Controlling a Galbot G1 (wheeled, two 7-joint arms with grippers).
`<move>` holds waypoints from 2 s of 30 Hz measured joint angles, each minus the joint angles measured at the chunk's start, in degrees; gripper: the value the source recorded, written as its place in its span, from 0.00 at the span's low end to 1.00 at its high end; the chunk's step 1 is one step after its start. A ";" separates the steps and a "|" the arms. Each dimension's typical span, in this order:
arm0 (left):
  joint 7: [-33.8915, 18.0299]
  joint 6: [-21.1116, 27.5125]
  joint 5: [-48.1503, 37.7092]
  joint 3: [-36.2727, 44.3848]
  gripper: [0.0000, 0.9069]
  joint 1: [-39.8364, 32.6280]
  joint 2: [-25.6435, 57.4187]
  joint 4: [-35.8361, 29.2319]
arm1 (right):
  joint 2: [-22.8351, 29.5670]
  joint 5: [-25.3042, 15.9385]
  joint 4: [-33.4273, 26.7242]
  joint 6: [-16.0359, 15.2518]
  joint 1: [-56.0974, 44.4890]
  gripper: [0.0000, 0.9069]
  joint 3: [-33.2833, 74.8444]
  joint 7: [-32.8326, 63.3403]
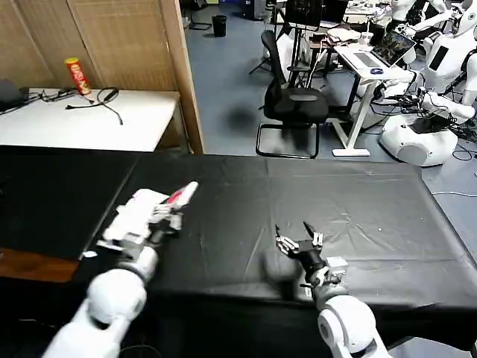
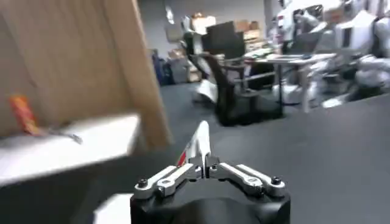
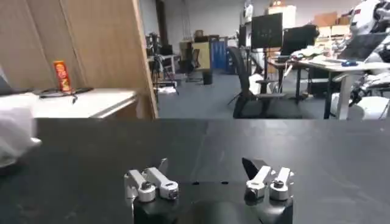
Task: Fold and organize the clothes.
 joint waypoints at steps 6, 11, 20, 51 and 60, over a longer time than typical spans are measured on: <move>4.68 -2.40 -0.69 1.75 0.97 -0.05 -1.88 -2.04 | -1.16 3.84 -0.53 -2.46 0.85 0.97 -2.53 -0.38; 4.99 -3.83 -0.59 0.48 0.97 0.38 -0.61 -3.08 | -0.44 8.91 -1.79 -5.19 3.09 0.97 -6.03 1.95; 4.45 -5.98 2.14 -1.33 0.97 2.67 -0.29 -2.68 | 2.76 7.09 -7.46 -4.87 7.29 0.97 -12.27 2.70; 4.44 -11.43 2.83 -6.51 0.97 6.75 1.21 -0.13 | -2.66 7.31 -6.85 -9.41 7.91 0.97 -4.08 1.28; 3.96 -14.47 5.47 -6.88 0.97 9.48 1.42 -0.17 | -7.79 5.70 -0.09 -9.42 2.35 0.97 0.68 2.51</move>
